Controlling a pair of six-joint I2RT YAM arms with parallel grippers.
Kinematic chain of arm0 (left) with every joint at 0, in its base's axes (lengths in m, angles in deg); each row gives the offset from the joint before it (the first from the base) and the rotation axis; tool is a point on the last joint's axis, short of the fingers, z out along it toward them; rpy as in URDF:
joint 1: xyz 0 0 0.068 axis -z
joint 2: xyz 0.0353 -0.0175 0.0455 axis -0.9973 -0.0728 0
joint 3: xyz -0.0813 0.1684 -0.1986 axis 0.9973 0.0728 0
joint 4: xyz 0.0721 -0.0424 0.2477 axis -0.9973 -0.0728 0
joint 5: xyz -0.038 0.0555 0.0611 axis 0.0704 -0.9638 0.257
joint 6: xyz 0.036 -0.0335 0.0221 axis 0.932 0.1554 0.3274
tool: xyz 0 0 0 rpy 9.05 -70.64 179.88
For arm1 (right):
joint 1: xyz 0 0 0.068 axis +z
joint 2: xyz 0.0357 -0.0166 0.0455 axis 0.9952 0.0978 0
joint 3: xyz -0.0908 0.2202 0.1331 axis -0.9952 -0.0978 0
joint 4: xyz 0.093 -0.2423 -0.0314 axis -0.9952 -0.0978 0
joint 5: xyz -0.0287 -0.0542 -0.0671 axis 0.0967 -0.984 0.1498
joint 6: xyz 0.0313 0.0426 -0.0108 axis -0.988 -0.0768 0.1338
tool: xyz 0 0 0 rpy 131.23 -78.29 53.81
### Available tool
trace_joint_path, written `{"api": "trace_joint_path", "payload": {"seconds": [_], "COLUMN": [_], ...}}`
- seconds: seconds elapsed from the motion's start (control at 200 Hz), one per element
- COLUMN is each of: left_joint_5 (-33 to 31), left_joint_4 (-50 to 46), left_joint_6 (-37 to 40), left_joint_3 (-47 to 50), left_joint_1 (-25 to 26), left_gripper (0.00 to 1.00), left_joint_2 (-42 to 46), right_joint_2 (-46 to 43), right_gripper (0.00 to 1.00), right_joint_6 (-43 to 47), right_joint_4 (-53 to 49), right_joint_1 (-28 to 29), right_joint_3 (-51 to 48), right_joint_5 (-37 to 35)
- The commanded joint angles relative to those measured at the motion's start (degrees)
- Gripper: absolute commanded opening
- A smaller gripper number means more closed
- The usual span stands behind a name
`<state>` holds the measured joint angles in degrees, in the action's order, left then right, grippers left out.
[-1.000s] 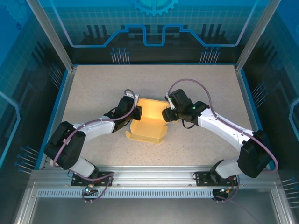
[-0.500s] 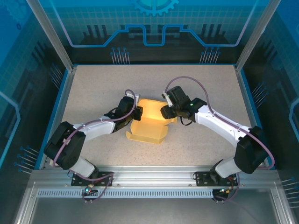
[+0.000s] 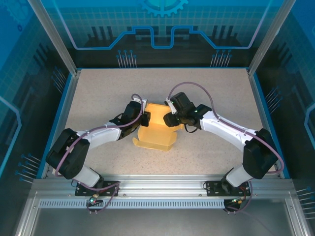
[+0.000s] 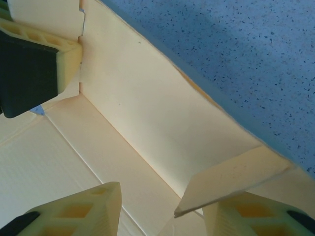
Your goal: Fold the paper box
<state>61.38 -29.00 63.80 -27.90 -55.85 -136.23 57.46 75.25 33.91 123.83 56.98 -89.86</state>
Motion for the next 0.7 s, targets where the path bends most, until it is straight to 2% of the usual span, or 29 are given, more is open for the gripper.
{"api": "trace_joint_path", "payload": {"seconds": [0.0,0.245,0.695], "left_joint_5": [-0.8,-1.7,-1.7], "left_joint_4": [-0.2,0.5,0.9], "left_joint_6": [0.2,0.1,-0.1], "left_joint_3": [-0.8,-0.8,-1.0], "left_joint_1": [0.5,0.5,0.5], "left_gripper": [0.15,0.15,0.15], "left_joint_2": [1.8,1.3,0.9], "right_joint_2": [-0.3,-3.2,-8.3], "right_gripper": [0.47,0.51,0.59], "right_joint_6": [-0.8,-2.3,-10.8], "right_joint_4": [2.4,-2.6,-6.0], "right_joint_1": [0.8,1.2,0.9], "right_joint_3": [0.7,-1.8,-9.6], "right_joint_5": [-1.6,-3.7,-2.3]}}
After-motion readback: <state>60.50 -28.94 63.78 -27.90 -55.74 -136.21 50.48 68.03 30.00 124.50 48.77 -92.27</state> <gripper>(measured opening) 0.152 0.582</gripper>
